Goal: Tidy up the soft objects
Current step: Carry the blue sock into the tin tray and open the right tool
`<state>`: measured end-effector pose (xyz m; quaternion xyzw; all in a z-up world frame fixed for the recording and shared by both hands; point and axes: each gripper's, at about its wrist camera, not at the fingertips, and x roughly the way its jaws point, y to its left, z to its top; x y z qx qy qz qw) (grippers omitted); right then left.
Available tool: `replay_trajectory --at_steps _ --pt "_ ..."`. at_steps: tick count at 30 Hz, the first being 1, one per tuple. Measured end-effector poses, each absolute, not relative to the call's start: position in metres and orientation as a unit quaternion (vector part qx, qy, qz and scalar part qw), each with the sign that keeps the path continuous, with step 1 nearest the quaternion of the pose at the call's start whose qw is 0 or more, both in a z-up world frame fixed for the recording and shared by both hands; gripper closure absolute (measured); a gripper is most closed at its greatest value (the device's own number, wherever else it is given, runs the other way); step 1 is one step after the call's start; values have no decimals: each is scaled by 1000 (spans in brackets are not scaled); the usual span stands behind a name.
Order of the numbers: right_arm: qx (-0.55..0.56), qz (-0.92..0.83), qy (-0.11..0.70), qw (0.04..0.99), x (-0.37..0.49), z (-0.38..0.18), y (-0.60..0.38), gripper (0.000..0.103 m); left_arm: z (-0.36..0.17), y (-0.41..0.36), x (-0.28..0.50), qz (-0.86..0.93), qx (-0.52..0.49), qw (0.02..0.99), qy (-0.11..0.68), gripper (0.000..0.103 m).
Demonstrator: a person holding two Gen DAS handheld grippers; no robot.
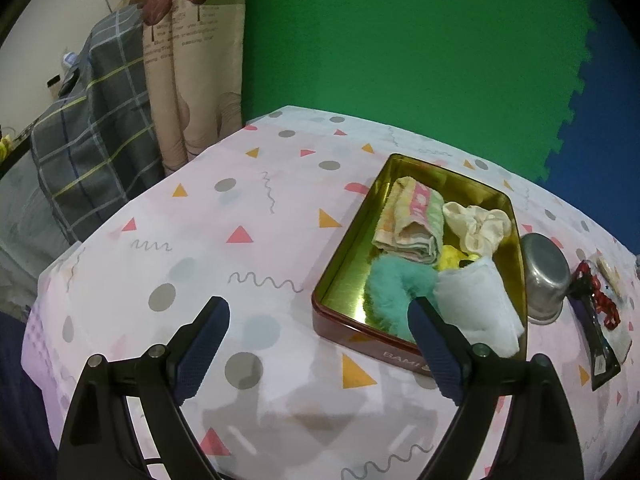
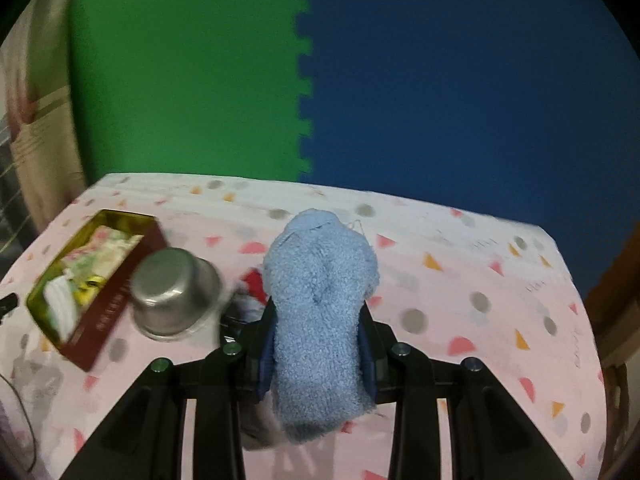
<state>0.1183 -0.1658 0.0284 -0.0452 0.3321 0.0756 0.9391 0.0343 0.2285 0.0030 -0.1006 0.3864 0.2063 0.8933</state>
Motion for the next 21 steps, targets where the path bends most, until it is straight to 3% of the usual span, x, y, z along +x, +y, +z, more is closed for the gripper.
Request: replay_trajectory --at_steps 21 --pt "-69 253 344 902 119 22 25 69 3 243 31 238 -114 885 383 14"
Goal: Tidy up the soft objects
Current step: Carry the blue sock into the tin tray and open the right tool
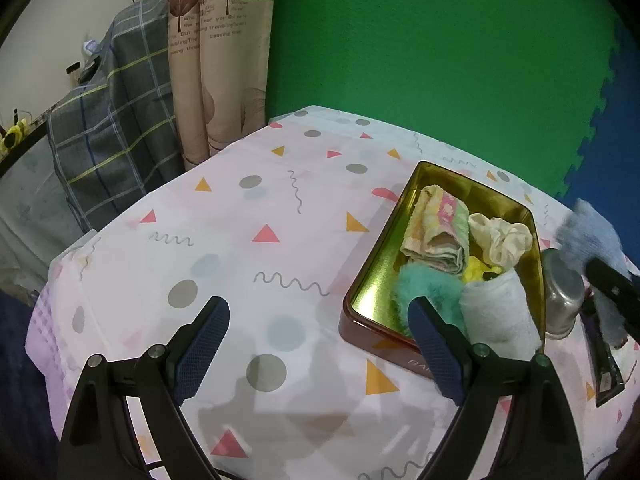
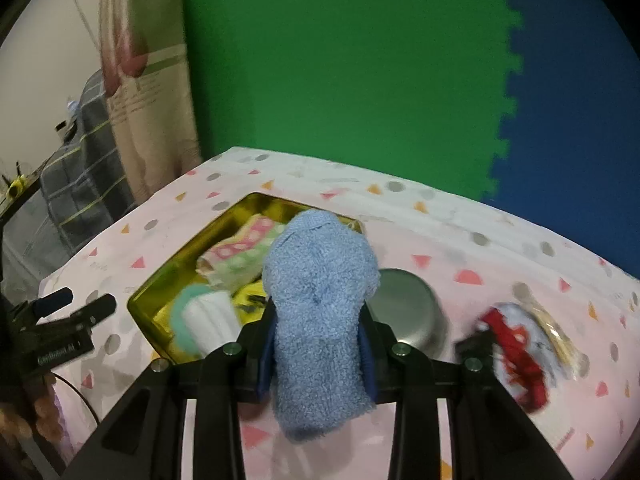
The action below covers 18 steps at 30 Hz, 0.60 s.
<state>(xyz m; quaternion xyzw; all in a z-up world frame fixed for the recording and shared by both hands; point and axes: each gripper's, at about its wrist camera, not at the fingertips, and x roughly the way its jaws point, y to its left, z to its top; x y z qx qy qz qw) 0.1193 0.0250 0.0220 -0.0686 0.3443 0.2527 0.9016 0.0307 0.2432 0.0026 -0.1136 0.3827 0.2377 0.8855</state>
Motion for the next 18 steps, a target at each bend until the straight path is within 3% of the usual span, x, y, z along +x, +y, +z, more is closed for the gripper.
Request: replay_trajectory --at_steps 12,18 --pt "-86 266 361 890 148 6 92 68 2 243 31 231 -117 886 384 14" --pt "-93 276 371 882 150 -4 105 59 0 243 33 229 -118 884 390 14"
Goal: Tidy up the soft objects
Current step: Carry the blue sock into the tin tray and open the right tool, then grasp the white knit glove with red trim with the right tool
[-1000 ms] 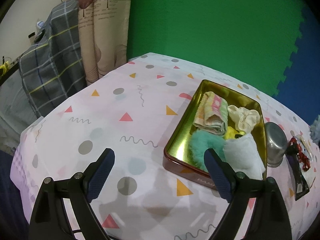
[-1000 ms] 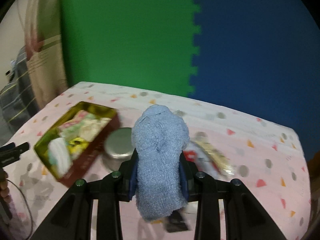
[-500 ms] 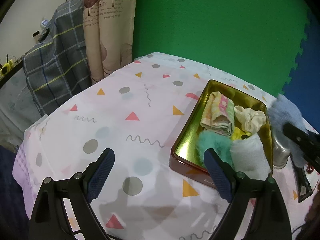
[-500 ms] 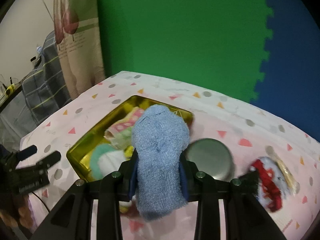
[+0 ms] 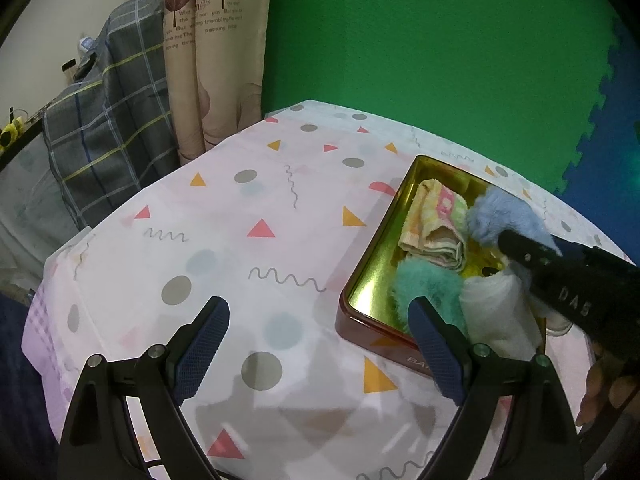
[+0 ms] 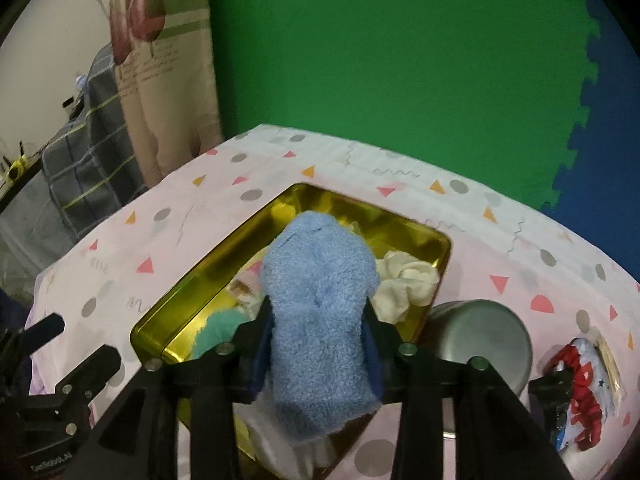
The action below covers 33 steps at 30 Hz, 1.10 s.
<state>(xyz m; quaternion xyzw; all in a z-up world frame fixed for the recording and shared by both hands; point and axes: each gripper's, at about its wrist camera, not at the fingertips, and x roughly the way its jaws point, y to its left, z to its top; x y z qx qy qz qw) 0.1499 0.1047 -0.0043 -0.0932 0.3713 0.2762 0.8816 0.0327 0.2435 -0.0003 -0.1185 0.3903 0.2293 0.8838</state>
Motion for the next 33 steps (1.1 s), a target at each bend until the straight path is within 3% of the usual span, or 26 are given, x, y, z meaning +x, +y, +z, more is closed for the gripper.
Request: replay_trajectory --at_steps 4,17,33 --pt "-113 275 358 885 143 -4 109 50 0 243 33 229 -117 885 388 14" --pt "-81 281 350 890 105 13 56 49 0 232 34 221 -93 891 385 13" --pt "-42 113 372 920 99 -4 -138 49 7 201 35 185 -54 904 382 13"
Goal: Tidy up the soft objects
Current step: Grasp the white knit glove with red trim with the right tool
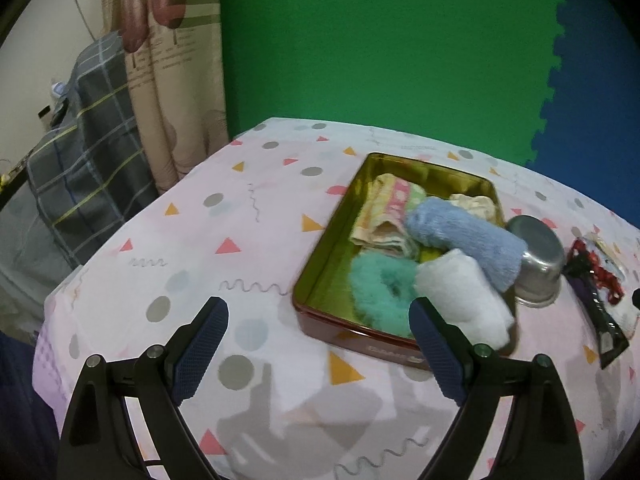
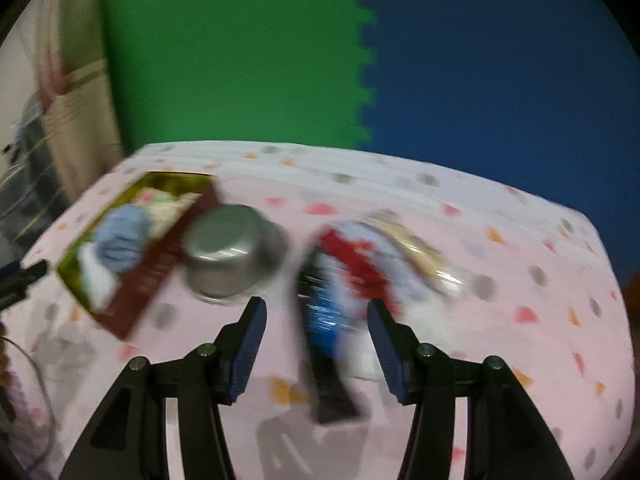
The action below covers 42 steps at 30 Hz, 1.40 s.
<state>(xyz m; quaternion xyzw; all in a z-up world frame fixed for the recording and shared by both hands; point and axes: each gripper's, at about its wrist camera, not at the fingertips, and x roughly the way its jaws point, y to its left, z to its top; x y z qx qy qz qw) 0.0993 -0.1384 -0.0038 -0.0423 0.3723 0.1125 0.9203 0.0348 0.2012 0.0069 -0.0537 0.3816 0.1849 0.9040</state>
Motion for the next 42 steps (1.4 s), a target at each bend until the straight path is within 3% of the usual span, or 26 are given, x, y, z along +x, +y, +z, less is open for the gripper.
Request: replay_trajectory --at_steps 15,18,23,25,30,42 --pt "-6 102 414 904 141 -62 -207 49 29 120 42 91 24 920 380 11" --pt "-7 106 410 906 147 -69 -199 41 29 91 49 53 44 921 384 10" --pt "-6 111 407 907 152 -77 -195 37 22 47 61 -1 63 918 392 10" --pt "-5 110 407 907 152 -76 -197 40 18 32 66 -21 66 914 400 10" --pt "-16 111 401 909 137 -73 -198 66 4 6 77 -64 44 899 431 10" --pt "-22 79 390 917 100 -73 -240 70 -18 -34 116 -115 -30 856 502 10"
